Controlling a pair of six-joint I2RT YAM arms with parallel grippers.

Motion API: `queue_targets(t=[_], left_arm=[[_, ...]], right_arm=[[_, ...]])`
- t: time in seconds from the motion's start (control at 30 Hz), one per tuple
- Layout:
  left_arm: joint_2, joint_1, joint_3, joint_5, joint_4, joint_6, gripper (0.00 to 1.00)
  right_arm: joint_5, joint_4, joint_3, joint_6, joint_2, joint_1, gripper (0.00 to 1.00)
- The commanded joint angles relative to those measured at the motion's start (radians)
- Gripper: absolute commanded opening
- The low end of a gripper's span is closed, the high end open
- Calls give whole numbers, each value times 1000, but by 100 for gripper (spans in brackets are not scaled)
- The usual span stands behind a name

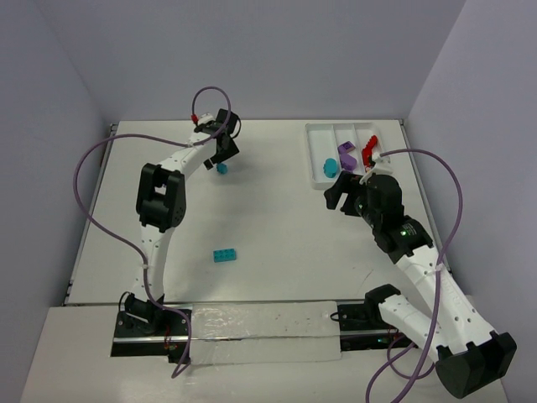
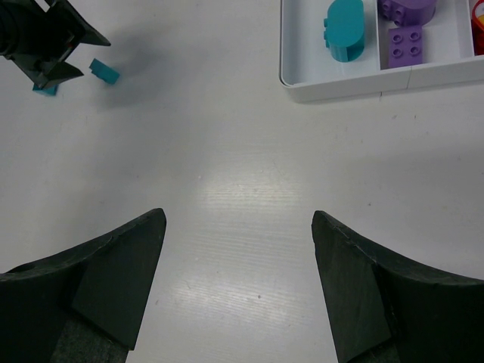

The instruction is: Sort the legos into containers by color

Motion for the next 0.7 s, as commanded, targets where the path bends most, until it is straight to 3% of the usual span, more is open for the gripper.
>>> queue_targets(t=[0.0,0.4,0.63,0.67], left_arm=[[20,4,44,19,-32,-77,79],[21,4,-29,69,8,-120,71],[24,4,-22,71,10,-115,59],[23,4,-22,72,12,-110,50]], right_arm=[[-1,51,28,-6,10,-1,85],[-6,53,27,-8,18,-1,85],[-1,51,25,-6,8,-1,85],[0,50,23,-7,8,-1,85]])
